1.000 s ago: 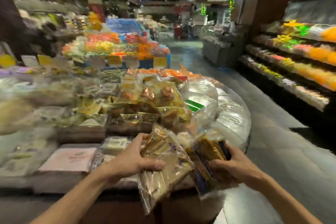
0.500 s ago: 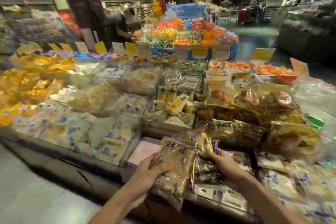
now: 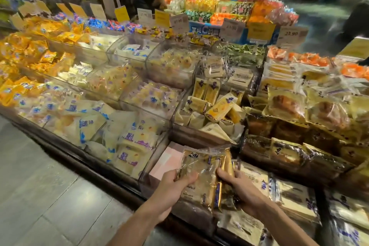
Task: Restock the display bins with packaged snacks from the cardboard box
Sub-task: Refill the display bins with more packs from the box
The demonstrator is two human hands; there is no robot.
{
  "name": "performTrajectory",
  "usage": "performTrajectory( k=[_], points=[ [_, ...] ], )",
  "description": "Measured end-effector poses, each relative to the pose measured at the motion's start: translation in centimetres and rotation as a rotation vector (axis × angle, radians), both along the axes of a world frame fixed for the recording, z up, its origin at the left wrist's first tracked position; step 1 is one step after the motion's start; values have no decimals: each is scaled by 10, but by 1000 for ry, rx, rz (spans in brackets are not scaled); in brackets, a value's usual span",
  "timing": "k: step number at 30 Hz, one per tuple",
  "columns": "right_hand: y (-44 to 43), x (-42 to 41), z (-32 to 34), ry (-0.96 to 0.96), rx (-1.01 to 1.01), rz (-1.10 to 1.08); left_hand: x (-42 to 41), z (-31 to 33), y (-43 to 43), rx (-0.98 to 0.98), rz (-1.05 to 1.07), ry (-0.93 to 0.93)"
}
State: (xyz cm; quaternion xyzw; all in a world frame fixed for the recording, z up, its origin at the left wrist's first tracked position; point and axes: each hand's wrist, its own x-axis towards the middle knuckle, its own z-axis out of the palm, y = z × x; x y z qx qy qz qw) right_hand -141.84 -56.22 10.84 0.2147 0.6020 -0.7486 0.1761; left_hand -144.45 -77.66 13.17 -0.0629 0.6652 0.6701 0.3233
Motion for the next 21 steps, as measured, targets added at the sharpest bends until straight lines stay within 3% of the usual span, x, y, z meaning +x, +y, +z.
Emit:
performTrajectory(
  k=[7, 11, 13, 17, 21],
  points=[
    [24, -47, -17, -101, -128, -35, -59, -5, 3, 102, 235, -169],
    [34, -58, -24, -89, -97, -118, -93, -9, -10, -104, 165, 28],
    [40, -61, -26, -94, -68, -157, -114, -17, -23, -331, 128, 157],
    [48, -61, -31, -115, -24, -250, -167, -49, -33, -928, -424, 465],
    [35, -55, -35, -108, 13, -359, -214, -85, -12, -1079, -929, 670]
  ],
)
